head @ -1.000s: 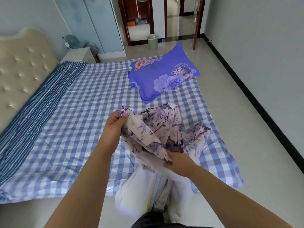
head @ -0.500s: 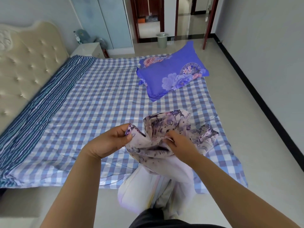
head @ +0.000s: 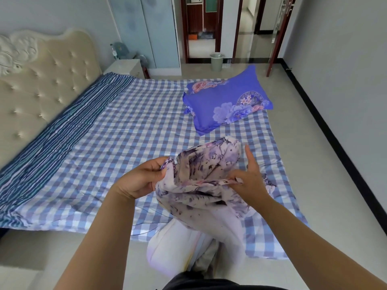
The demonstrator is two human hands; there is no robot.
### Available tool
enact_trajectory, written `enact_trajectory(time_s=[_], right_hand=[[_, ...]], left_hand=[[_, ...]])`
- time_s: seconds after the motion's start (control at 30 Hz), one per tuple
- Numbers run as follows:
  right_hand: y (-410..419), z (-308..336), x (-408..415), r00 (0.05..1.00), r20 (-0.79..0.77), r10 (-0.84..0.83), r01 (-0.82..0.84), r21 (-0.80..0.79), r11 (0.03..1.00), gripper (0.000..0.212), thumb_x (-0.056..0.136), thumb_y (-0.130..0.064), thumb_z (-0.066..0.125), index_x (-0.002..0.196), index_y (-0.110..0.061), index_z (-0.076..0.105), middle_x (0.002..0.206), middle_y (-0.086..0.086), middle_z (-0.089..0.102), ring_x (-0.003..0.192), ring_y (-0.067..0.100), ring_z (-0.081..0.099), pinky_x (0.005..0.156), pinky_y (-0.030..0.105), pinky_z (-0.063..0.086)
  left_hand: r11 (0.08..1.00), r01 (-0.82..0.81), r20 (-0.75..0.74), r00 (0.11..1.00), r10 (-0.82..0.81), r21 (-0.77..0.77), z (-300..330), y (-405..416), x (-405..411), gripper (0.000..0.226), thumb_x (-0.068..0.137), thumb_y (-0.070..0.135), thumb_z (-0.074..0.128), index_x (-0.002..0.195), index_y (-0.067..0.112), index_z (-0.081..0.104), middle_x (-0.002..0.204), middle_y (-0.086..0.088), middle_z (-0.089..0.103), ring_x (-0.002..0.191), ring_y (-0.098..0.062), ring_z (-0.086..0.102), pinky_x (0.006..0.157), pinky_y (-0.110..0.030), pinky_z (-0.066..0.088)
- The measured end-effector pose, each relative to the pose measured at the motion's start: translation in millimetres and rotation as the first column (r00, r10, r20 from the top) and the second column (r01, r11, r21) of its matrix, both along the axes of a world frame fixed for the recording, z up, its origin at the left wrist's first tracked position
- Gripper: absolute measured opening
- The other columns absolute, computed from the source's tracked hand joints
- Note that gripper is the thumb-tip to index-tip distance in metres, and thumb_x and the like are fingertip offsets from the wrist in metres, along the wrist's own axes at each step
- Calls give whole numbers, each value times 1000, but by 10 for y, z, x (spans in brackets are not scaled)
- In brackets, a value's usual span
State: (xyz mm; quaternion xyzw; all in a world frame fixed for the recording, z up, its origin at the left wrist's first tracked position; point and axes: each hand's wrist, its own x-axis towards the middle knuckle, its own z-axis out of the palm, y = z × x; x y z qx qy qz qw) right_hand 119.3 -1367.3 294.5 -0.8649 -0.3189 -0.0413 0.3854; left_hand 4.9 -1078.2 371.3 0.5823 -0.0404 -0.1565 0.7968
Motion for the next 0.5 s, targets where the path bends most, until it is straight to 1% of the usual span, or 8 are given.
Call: enact_trajectory(time_s=[0.07, 0.17, 0.23, 0.27, 0.33, 0.37, 0.43, 0.5], right_hand=[[54, 218, 114, 941, -324, 101, -81, 77, 994, 24, 77, -24, 77, 98, -28, 66, 156, -12, -12, 135, -10, 14, 104, 14, 28], [201, 552, 325, 842, -536, 66, 117, 300, 947, 62, 86, -28, 66, 139, -22, 33, 158, -6, 5, 141, 13, 22, 99, 21, 35], [231, 718, 494, 733, -678, 55, 150, 239, 959, 80, 86, -32, 66, 148, -22, 17, 153, -2, 24, 136, 18, 33, 100, 30, 35], [233, 793, 539, 674, -738, 27, 63, 95, 994, 77, 86, -33, 67, 147, -19, 22, 146, -3, 33, 128, 16, 40, 97, 29, 36], [248, 860, 509, 613, -788, -56, -223, -241, 944, 47, 85, -31, 69, 122, -10, 49, 119, -2, 52, 99, 12, 52, 83, 20, 40], [261, 795, 489, 638, -765, -81, -307, -350, 885, 29, 85, -29, 70, 103, -13, 55, 105, -1, 57, 87, 11, 54, 72, 19, 41], [308, 546, 466, 747, -659, -84, -264, -411, 873, 17, 87, -20, 66, 99, -11, 60, 101, 7, 63, 89, 20, 59, 67, 25, 43], [338, 269, 433, 811, -569, -133, -108, -370, 923, 24, 91, -11, 55, 112, -1, 59, 111, 19, 63, 102, 33, 59, 76, 32, 46]], left_hand=[[996, 84, 7, 996, -84, -8, 32, -14, 3, 51, 92, -6, 25, 116, 13, 66, 114, -11, 68, 105, -25, 65, 87, -35, 53], [955, 260, 120, 962, -244, -141, 121, -61, 34, 82, 84, -24, -10, 120, 6, 58, 115, -7, 66, 106, -19, 64, 91, -28, 49], [866, 367, 163, 930, -330, -340, 184, -129, 55, 87, 78, -24, -23, 119, -4, 51, 114, -14, 64, 106, -22, 63, 92, -29, 48], [864, 358, 159, 933, -322, -355, 225, -165, 56, 84, 81, -22, -20, 116, -3, 54, 108, -15, 66, 101, -22, 65, 89, -29, 50], [983, 82, 52, 996, -75, -163, 276, -175, 42, 75, 92, -19, 1, 89, 12, 70, 80, -6, 70, 75, -15, 68, 70, -24, 54], [987, -158, 1, 987, 158, -4, 262, -96, 55, 67, 96, -13, 16, 73, 18, 71, 68, -2, 68, 64, -13, 67, 61, -23, 53], [903, -408, 29, 913, 408, 134, 285, 75, 105, 36, 91, 4, 47, 68, 18, 71, 67, -5, 68, 63, -17, 68, 57, -27, 55], [811, -561, 87, 828, 555, 166, 364, 197, 170, 12, 90, 5, 56, 81, 10, 63, 73, -7, 70, 67, -19, 69, 58, -27, 55]])
